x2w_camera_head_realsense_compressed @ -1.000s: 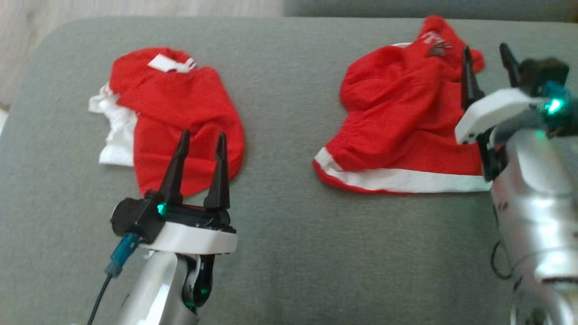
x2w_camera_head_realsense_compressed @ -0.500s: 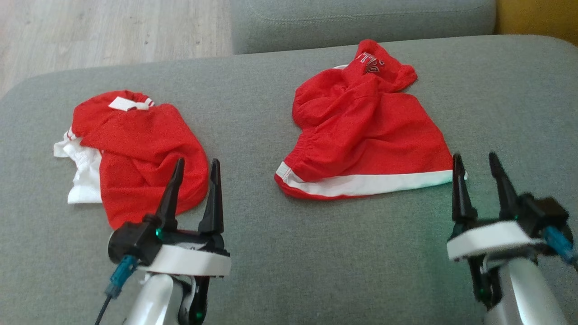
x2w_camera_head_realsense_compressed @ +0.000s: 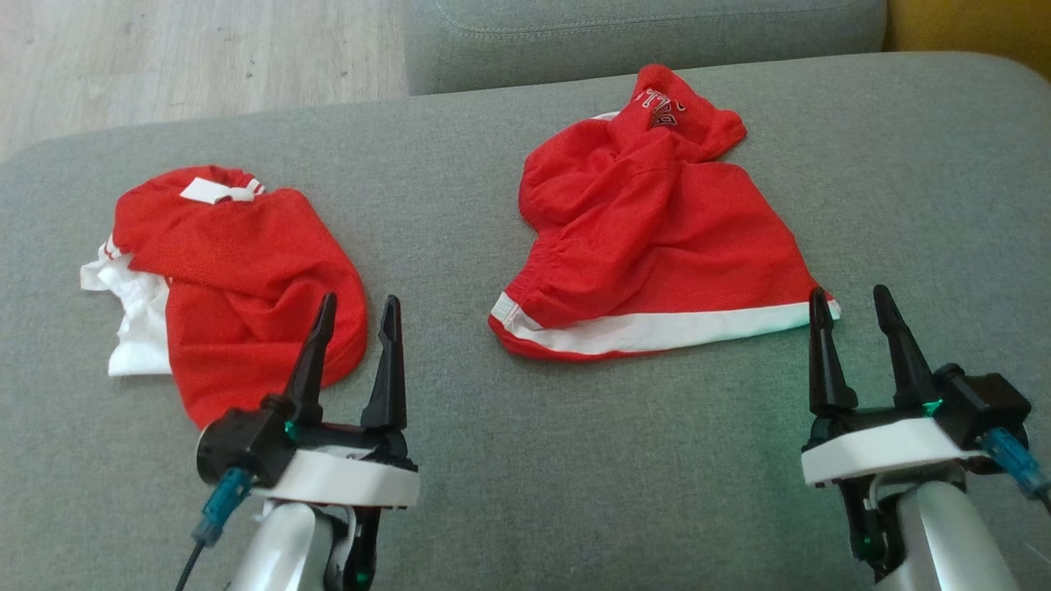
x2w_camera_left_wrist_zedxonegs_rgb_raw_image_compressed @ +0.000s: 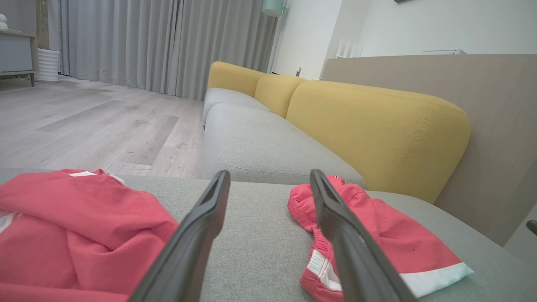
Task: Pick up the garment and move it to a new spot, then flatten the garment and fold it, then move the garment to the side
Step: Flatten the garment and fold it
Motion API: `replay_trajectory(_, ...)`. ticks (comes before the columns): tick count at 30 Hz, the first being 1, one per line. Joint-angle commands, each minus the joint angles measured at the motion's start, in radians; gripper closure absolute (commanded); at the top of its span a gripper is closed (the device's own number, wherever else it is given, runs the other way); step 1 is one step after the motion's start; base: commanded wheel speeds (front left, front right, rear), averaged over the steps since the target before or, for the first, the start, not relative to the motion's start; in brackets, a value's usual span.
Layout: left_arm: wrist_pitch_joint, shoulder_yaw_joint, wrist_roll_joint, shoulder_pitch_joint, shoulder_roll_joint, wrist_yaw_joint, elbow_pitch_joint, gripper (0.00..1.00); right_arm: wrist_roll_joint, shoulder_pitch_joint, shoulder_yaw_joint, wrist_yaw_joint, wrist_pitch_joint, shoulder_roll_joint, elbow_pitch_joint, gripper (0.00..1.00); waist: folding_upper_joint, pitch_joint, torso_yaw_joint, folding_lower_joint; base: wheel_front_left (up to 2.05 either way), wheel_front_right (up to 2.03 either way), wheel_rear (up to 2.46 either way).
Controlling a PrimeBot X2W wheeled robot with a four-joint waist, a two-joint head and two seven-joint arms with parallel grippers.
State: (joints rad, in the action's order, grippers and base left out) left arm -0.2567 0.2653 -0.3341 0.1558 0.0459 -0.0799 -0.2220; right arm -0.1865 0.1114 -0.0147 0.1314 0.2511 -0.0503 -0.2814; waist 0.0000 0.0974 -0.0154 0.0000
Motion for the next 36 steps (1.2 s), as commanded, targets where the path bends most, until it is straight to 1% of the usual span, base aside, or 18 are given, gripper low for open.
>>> replay_trajectory(1,-0.005,-0.034,0.006,0.042,0.004,-0.002,0.030,0.00,-0.002,0.038,-0.023,-0.001,0.011,0.000,0.039,0.00,0.0000,0.003,-0.001,0.0000,0.00,0.00,0.00)
replay_trajectory(6,-0.005,-0.014,0.034,0.066,0.004,-0.009,0.009,0.00,-0.003,0.046,-0.012,-0.001,0.011,0.000,0.046,0.00,0.0000,0.027,-0.008,0.0000,0.00,0.00,0.00)
replay_trajectory(7,-0.005,0.010,0.060,0.088,0.004,-0.016,-0.017,0.00,-0.005,0.050,-0.009,-0.001,0.011,0.000,0.047,0.00,0.0000,0.042,-0.010,0.0000,0.00,0.00,0.00)
replay_trajectory(11,0.000,0.071,0.097,0.148,0.006,-0.029,-0.102,0.00,-0.010,0.056,-0.010,-0.001,0.011,0.000,0.046,0.00,0.0000,0.070,-0.015,0.0000,0.00,0.00,0.00)
replay_trajectory(16,0.061,0.153,0.114,0.238,0.013,-0.043,-0.204,0.00,-0.018,0.071,-0.018,-0.001,0.011,0.000,0.043,0.00,0.0000,0.105,-0.030,0.0000,0.00,0.00,0.00)
replay_trajectory(20,0.128,0.190,0.116,0.306,0.024,-0.047,-0.285,0.00,-0.025,0.085,-0.026,-0.001,0.011,0.000,0.040,0.00,0.0000,0.130,-0.046,0.0000,0.00,0.00,0.00)
replay_trajectory(27,0.180,0.221,0.103,0.388,0.037,-0.049,-0.390,0.00,-0.035,0.100,-0.028,-0.001,0.011,0.000,0.040,0.00,0.0000,0.159,-0.070,0.0000,0.00,0.00,0.00)
replay_trajectory(35,0.160,0.230,0.084,0.408,0.042,-0.050,-0.433,0.00,-0.037,0.100,-0.018,-0.001,0.011,0.000,0.036,0.00,0.0000,0.154,-0.077,0.0000,0.00,0.00,0.00)
replay_trajectory(36,0.157,0.231,0.081,0.410,0.042,-0.050,-0.437,0.18,-0.036,0.100,-0.017,-0.001,0.011,0.000,0.035,0.00,0.0000,0.153,-0.076,0.0000,0.00,0.00,0.00)
